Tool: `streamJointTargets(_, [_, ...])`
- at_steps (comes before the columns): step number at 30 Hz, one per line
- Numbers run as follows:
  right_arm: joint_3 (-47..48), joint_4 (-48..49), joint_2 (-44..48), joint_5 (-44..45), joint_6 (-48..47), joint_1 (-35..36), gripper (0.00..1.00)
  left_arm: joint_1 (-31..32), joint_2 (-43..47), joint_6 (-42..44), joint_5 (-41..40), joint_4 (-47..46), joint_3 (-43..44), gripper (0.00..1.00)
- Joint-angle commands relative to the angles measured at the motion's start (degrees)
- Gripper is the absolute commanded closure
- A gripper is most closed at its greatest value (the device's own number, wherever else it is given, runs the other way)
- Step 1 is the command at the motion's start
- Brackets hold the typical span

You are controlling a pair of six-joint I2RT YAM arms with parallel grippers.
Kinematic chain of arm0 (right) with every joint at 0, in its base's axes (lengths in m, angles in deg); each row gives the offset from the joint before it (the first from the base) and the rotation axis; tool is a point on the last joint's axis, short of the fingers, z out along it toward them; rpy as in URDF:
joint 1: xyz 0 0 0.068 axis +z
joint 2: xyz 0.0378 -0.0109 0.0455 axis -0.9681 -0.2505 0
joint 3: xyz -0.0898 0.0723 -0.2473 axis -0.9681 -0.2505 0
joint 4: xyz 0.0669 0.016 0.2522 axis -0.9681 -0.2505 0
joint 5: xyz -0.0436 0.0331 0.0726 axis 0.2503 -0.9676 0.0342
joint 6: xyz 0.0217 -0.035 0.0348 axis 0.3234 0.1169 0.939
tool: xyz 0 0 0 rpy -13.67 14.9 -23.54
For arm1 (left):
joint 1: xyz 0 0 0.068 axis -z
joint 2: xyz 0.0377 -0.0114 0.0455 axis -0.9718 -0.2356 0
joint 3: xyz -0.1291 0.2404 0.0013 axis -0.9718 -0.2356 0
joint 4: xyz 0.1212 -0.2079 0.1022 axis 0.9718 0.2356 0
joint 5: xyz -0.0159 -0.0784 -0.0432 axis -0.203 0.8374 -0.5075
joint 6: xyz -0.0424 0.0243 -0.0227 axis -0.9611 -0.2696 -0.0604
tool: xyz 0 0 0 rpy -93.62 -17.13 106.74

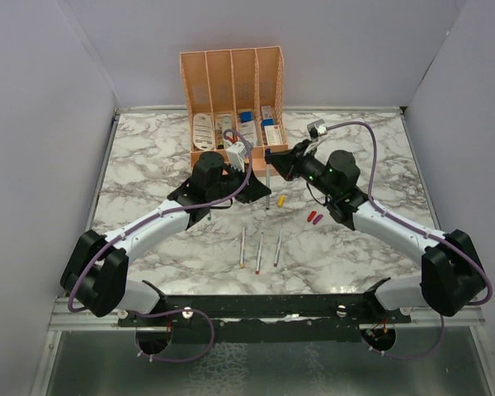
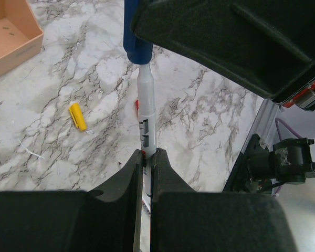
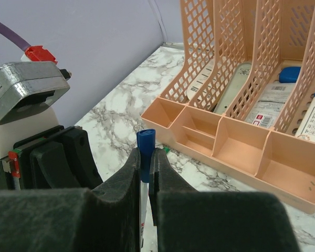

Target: Insert the pens into the pen caps

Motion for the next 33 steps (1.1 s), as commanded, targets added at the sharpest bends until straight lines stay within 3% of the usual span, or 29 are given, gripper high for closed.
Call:
streamJointTargets(1, [-1.2,0.3,0.5,0.3,-1.0,0.6,0.99,0.0,1.4,-0.8,-0.1,-3.4,0.2,1.00])
streamJointTargets(19, [-2.9,-5.5,4.7,-0.6,-0.1,1.4,0.99,0.0,-1.0,-2.5,-1.8,-3.9,1.3,1.00])
streamJointTargets(33, [-3.1,-9.7,1.4,-3.5,0.3,1.9,0.99,-0.1,1.7,-2.8,-7.6,-6.5,1.4,1.00])
